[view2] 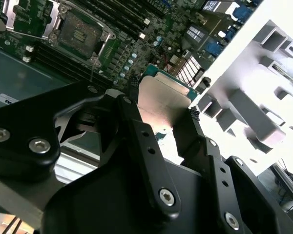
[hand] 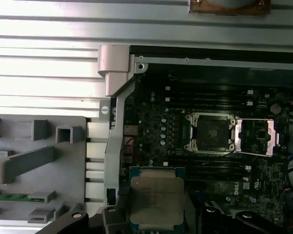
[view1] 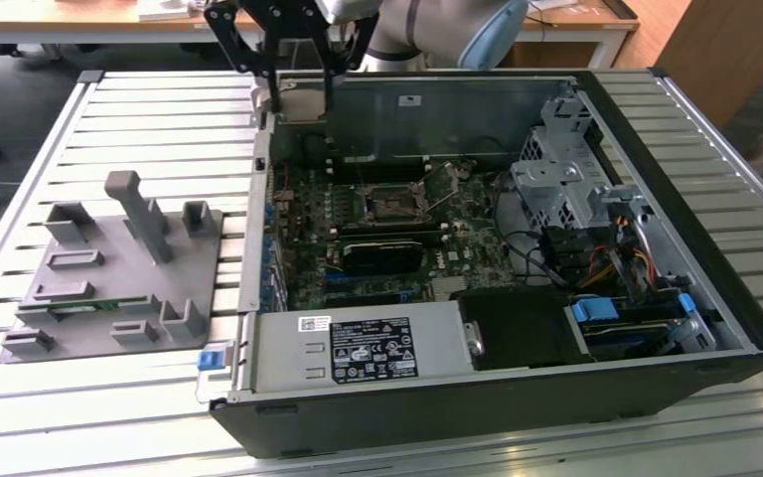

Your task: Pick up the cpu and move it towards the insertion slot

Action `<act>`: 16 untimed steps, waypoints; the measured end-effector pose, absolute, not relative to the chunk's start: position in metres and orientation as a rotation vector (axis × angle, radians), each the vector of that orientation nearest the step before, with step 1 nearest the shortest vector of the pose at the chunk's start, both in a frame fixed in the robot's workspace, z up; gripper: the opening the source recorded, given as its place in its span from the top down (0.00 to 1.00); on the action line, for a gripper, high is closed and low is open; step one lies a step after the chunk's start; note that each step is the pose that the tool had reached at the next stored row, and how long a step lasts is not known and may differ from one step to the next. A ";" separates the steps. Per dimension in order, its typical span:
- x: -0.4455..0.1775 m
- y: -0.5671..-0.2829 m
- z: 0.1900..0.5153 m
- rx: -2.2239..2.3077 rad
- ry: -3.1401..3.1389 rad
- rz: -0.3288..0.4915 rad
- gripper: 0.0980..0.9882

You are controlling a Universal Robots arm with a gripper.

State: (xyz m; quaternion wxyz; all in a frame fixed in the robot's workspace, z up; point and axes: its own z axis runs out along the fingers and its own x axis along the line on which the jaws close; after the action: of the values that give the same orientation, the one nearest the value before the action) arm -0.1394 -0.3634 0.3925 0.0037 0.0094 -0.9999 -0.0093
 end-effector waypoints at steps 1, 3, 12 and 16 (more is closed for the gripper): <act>-0.138 -0.362 0.392 0.029 -3.134 -0.029 0.52; -0.134 -0.360 0.392 0.029 -3.134 -0.029 0.52; -0.117 -0.351 0.391 0.029 -3.134 -0.030 0.52; -0.109 -0.347 0.390 0.029 -3.134 -0.029 0.52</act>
State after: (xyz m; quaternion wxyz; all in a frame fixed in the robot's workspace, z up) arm -0.1086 -0.3468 0.3902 0.0037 0.0094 -0.9999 -0.0094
